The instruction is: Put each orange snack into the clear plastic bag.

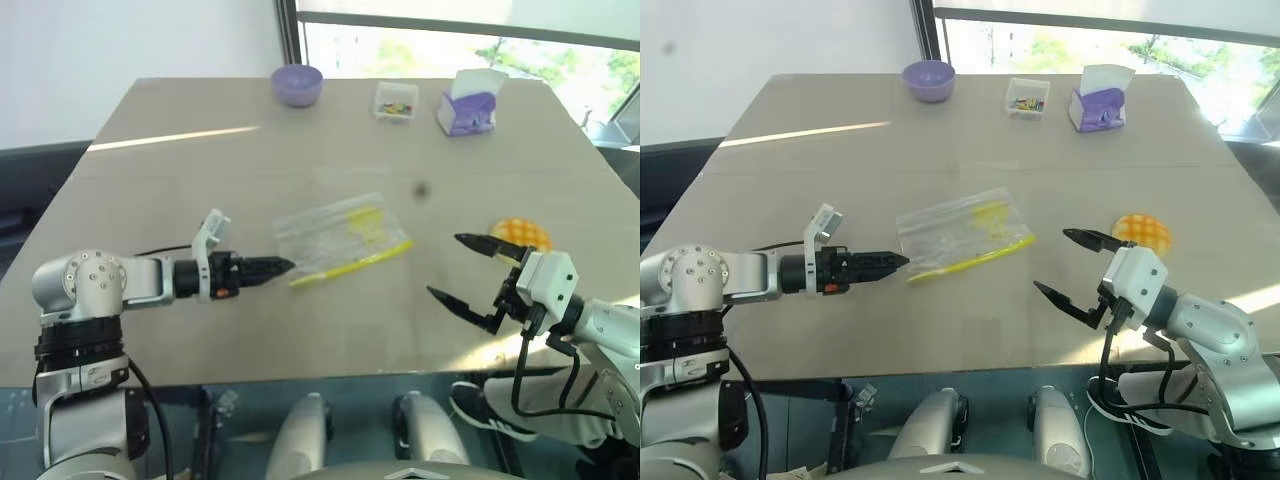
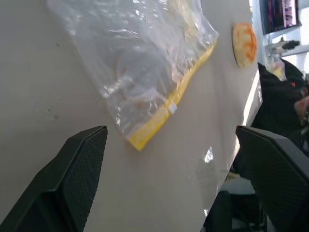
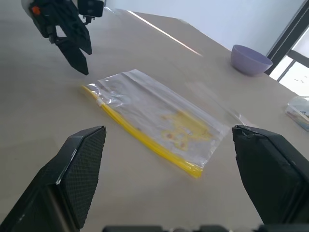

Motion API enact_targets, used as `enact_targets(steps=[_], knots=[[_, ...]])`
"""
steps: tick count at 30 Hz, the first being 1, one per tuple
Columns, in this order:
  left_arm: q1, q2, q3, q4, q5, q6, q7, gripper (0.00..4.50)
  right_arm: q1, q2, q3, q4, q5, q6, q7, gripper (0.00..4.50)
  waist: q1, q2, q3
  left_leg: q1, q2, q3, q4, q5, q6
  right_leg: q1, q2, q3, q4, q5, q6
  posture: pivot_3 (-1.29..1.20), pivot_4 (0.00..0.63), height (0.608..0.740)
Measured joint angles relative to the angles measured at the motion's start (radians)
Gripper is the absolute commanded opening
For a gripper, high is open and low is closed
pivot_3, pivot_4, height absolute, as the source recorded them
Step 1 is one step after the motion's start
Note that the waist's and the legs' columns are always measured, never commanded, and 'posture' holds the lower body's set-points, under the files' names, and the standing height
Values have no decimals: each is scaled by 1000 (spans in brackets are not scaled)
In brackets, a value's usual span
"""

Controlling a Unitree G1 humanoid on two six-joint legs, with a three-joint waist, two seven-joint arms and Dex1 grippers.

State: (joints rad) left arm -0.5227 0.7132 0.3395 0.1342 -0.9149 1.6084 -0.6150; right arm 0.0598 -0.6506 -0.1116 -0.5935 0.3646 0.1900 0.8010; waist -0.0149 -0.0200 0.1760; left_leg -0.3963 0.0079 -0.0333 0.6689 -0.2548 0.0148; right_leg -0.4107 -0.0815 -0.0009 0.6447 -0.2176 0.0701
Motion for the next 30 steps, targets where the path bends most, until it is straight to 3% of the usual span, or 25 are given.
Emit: enact_targets(steps=[6,17,26,29,30], knots=[[-40,-35,46,83,-43,3,145,4500,1,0,5,-14,-10,2,-14,4464,3,0,0,0,-1,0,0,0,0,0,-1,0,0,0,0,0,150,737],[-109,-42,3,235,-272,-7,388,4500,1,0,14,-19,-14,4,-28,4464,13,1,-2,1,-4,-1,0,0,0,1,-5,0,0,0,0,0,150,737],[-227,-177,-20,382,-302,-8,482,4500,20,4,17,-38,-22,4,-52,4464,31,0,-3,1,-5,0,1,0,0,4,-5,-2,-1,0,0,0,150,737],[-264,-233,3,426,-242,-14,488,3873,27,5,17,-40,-30,4,-68,4500,31,0,-3,2,-6,-1,1,0,0,5,-5,-2,-1,0,0,0,150,737],[-267,-248,10,439,-223,-22,489,3326,30,5,17,-48,-33,5,-72,4500,30,0,-3,3,-5,-1,1,0,0,6,-5,-2,-1,0,0,0,150,737]])
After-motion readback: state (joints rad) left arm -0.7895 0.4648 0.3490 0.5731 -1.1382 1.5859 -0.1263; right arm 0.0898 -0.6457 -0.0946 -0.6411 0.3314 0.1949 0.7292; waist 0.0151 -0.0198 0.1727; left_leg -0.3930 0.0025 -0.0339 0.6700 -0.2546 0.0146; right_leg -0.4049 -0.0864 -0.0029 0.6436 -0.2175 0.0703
